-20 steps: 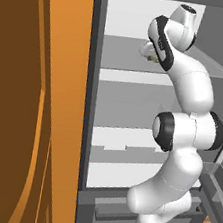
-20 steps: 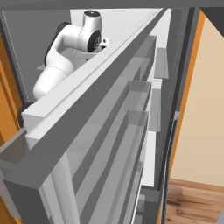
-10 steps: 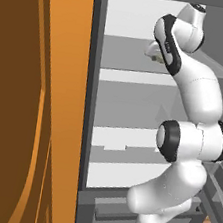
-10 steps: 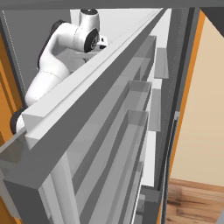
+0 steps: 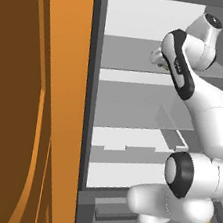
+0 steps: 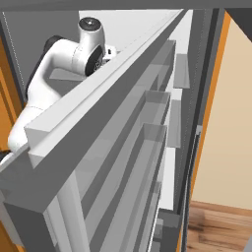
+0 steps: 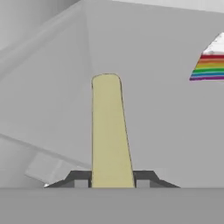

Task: Pick the egg and butter from the fridge and place them by the bowl for mixing.

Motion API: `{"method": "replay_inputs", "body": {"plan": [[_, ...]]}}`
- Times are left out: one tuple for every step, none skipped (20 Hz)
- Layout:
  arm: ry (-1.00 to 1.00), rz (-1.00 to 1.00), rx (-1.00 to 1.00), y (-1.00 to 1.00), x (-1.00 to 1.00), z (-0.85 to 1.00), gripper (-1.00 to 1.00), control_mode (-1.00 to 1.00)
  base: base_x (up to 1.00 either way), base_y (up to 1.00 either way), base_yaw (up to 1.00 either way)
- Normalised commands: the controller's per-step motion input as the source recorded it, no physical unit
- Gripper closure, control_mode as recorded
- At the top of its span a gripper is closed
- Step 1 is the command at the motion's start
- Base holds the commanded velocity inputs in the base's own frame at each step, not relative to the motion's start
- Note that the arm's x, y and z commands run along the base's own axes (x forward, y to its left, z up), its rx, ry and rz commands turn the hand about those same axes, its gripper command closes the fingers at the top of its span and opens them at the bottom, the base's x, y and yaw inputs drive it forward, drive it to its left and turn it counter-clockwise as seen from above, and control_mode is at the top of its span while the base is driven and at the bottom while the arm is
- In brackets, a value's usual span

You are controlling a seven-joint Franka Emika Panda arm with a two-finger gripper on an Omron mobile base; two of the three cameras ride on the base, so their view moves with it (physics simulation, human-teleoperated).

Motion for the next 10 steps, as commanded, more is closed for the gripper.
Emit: {"method": "replay_inputs", "body": {"plan": [[-0.08, 0.00, 0.00, 0.00, -0.87, 0.01, 1.00, -1.00, 0.00, 0.00, 0.00], [-0.07, 0.00, 0.00, 0.00, -0.94, 0.06, 1.00, -1.00, 0.00, 0.00, 0.00], [-0.05, -0.02, 0.00, 0.00, -1.00, 0.15, 1.00, -1.00, 0.00, 0.00, 0.00], [-0.04, -0.02, 0.00, 0.00, -1.00, 0.15, 1.00, -1.00, 0.00, 0.00, 0.00], [-0.01, -0.02, 0.00, 0.00, -1.00, 0.19, 1.00, -1.00, 0.00, 0.00, 0.00], [0.00, -0.03, 0.00, 0.00, -1.00, 0.19, 1.00, -1.00, 0.00, 0.00, 0.00], [0.00, -0.03, 0.00, 0.00, -1.00, 0.17, 1.00, -1.00, 0.00, 0.00, 0.00], [0.00, -0.03, 0.00, 0.00, -1.00, 0.16, 1.00, -1.00, 0.00, 0.00, 0.00], [0.00, -0.02, 0.00, 0.00, -1.00, 0.09, 1.00, -1.00, 0.00, 0.00, 0.00], [0.00, -0.02, 0.00, 0.00, -1.00, 0.05, 1.00, -1.00, 0.00, 0.00, 0.00]]}}
